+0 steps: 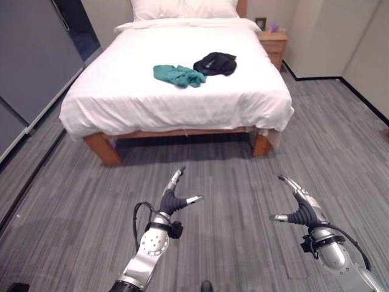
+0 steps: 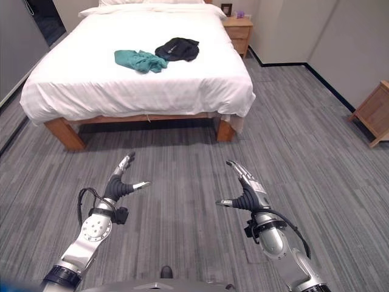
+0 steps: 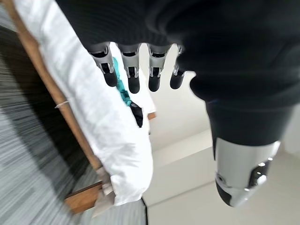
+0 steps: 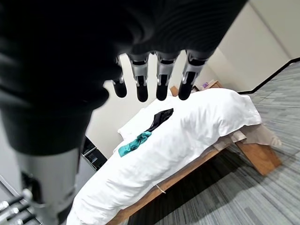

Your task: Pick up bed clothes into laundry basket.

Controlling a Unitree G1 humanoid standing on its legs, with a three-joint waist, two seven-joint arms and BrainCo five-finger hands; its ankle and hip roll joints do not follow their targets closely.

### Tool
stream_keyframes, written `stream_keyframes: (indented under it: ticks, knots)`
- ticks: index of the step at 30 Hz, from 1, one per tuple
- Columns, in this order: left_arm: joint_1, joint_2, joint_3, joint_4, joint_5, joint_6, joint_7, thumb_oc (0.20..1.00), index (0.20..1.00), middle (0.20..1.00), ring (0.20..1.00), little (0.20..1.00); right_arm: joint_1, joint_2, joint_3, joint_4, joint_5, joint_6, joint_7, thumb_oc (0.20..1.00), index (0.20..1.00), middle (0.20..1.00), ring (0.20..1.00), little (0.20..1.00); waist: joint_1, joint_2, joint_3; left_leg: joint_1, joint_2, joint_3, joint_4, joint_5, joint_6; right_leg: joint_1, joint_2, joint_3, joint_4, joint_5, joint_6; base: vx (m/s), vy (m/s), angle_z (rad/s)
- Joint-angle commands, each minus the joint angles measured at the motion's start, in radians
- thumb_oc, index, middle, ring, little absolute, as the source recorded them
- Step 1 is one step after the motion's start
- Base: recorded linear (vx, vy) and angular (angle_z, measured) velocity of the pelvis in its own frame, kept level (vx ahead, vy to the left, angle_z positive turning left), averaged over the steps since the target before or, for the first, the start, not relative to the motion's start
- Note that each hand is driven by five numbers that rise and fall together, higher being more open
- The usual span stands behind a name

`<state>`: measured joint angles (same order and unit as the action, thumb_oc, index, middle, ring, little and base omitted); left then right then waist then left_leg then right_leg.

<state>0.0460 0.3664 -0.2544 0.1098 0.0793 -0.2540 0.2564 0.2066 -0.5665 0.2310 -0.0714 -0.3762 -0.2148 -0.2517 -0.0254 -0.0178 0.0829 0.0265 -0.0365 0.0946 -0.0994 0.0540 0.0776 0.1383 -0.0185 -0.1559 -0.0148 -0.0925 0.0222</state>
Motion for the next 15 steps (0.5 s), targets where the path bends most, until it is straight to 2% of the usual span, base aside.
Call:
stream_keyframes:
  ticks: [1,5,10,11,12,13,14,15]
  knots:
    - [-0.055,0.033,0.032,-0.02,-0.062,-0.067,0.015,1.0,1.0,1.0,1.0,1.0,-0.039,0.032,-0.049,-0.036,0.054,-0.048,-0.024,1.0,1.0,1.0,1.0,1.0,0.019,-0.019,0.016,0.088,0.044,-0.004,0.012,-0.135,-0.071,-0.06,-0.153,0.041,-0.038,0.099,0.148,0.0,0.0,0.0]
    - [-0.054,0.03,0.029,-0.02,-0.067,-0.065,0.012,1.0,1.0,1.0,1.0,1.0,-0.04,0.033,-0.048,-0.034,0.05,-0.046,-0.024,1.0,1.0,1.0,1.0,1.0,0.019,-0.02,0.017,0.088,0.043,-0.002,0.012,-0.136,-0.07,-0.061,-0.153,0.042,-0.036,0.099,0.149,0.0,0.0,0.0]
    - [-0.08,0.039,0.02,-0.029,-0.093,-0.055,0.002,1.0,1.0,1.0,1.0,1.0,-0.077,0.035,-0.045,-0.025,0.042,-0.038,-0.032,1.0,1.0,1.0,1.0,1.0,0.017,-0.013,0.066,0.084,0.04,-0.005,0.012,-0.136,-0.048,-0.169,-0.145,0.083,0.148,0.072,0.166,0.0,0.04,-0.1]
    - [-0.11,0.045,0.003,-0.008,-0.092,-0.048,0.013,1.0,1.0,1.0,1.0,1.0,-0.105,0.022,-0.034,-0.02,0.049,-0.034,-0.03,1.0,1.0,1.0,1.0,1.0,0.004,-0.008,0.109,0.086,0.046,-0.015,0.012,-0.133,-0.044,-0.244,-0.129,0.11,0.282,0.092,0.18,0.04,0.003,-0.06]
    - [-0.114,0.045,0.004,-0.006,-0.091,-0.049,0.013,1.0,1.0,1.0,1.0,1.0,-0.108,0.022,-0.034,-0.018,0.05,-0.034,-0.03,1.0,1.0,1.0,1.0,1.0,0.006,-0.009,0.109,0.083,0.045,-0.013,0.013,-0.133,-0.044,-0.252,-0.129,0.113,0.292,0.088,0.18,0.11,-0.033,-0.02]
    - [-0.129,0.041,-0.006,0.002,-0.1,-0.048,0.012,1.0,1.0,1.0,1.0,1.0,-0.115,0.018,-0.033,-0.029,0.049,-0.031,-0.028,1.0,1.0,1.0,1.0,1.0,-0.007,-0.01,0.126,0.084,0.052,-0.017,0.012,-0.137,-0.049,-0.298,-0.097,0.121,0.295,0.071,0.169,0.07,-0.043,0.03]
    - [-0.131,0.041,-0.006,0.004,-0.1,-0.049,0.012,1.0,1.0,1.0,1.0,1.0,-0.116,0.018,-0.033,-0.029,0.049,-0.031,-0.028,1.0,1.0,1.0,1.0,1.0,-0.006,-0.009,0.126,0.082,0.054,-0.017,0.012,-0.138,-0.05,-0.301,-0.095,0.121,0.298,0.069,0.167,0.15,-0.077,0.0]
    - [-0.14,0.037,-0.014,0.013,-0.113,-0.05,0.008,1.0,1.0,1.0,1.0,1.0,-0.12,0.012,-0.034,-0.03,0.051,-0.032,-0.028,1.0,1.0,1.0,1.0,1.0,-0.015,-0.012,0.128,0.083,0.055,-0.017,0.012,-0.143,-0.055,-0.314,-0.068,0.126,0.263,0.061,0.154,0.17,-0.084,0.08]
